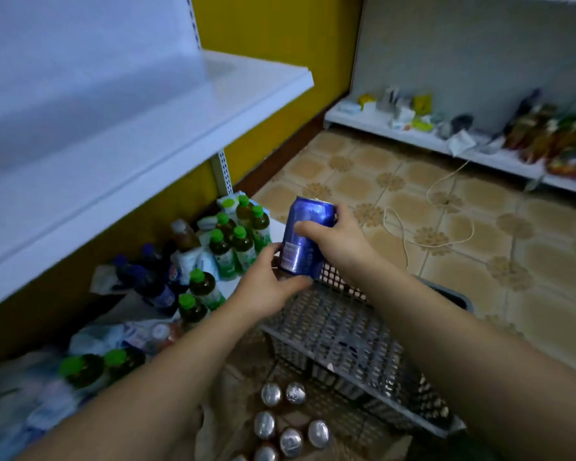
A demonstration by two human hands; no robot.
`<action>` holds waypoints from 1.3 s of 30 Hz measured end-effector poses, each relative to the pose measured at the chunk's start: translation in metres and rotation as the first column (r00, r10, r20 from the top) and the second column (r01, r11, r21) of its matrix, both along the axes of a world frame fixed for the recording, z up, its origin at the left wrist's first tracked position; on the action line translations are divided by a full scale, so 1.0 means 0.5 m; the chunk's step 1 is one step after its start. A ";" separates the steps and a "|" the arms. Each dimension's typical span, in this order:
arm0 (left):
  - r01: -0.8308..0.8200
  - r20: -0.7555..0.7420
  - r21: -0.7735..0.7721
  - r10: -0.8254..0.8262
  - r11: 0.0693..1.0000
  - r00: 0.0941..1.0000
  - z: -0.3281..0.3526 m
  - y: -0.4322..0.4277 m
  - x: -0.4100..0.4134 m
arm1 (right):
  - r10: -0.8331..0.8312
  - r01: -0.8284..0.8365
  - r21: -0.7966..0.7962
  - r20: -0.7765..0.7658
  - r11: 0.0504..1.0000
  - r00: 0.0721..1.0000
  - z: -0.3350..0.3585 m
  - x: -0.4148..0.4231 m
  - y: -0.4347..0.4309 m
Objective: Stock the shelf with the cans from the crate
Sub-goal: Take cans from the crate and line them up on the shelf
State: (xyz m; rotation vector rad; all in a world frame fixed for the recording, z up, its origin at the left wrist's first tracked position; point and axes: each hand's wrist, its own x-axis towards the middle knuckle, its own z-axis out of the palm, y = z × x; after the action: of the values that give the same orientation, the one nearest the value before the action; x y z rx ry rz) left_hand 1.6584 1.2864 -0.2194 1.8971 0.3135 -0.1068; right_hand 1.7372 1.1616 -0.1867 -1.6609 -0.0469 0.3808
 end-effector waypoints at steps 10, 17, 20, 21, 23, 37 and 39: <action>-0.281 0.271 0.065 0.254 0.958 0.928 0.281 0.207 -0.300 | 0.279 -0.307 0.016 0.374 0.952 0.884 0.306 -0.258 0.234; -0.503 0.284 0.133 0.454 0.854 0.845 0.342 0.356 -0.568 | 0.509 -0.567 -0.005 0.447 0.824 0.736 0.374 -0.471 0.422; -0.591 0.244 0.207 0.544 0.780 0.803 0.339 0.400 -0.678 | 0.601 -0.661 -0.017 0.436 0.750 0.670 0.371 -0.559 0.498; -0.613 0.222 0.234 0.573 0.755 0.789 0.335 0.416 -0.713 | 0.627 -0.686 -0.024 0.429 0.727 0.650 0.367 -0.586 0.523; -0.642 0.169 0.298 0.623 0.706 0.764 0.329 0.446 -0.782 | 0.673 -0.726 -0.039 0.414 0.686 0.613 0.359 -0.639 0.568; -0.286 -0.136 0.876 0.769 0.387 0.625 0.306 0.632 -1.035 | 0.777 -0.812 -0.147 0.426 0.565 0.463 0.335 -0.791 0.763; -0.273 -0.149 0.881 0.775 0.386 0.614 0.295 0.640 -1.029 | 0.766 -0.800 -0.165 0.449 0.577 0.460 0.333 -0.789 0.788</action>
State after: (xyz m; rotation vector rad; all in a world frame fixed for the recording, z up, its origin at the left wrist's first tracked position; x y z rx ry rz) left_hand 1.1437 1.6065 -0.0718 2.4925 1.6817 -0.0458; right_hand 1.3428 1.5555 -0.0204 -1.5325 -1.2569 0.6399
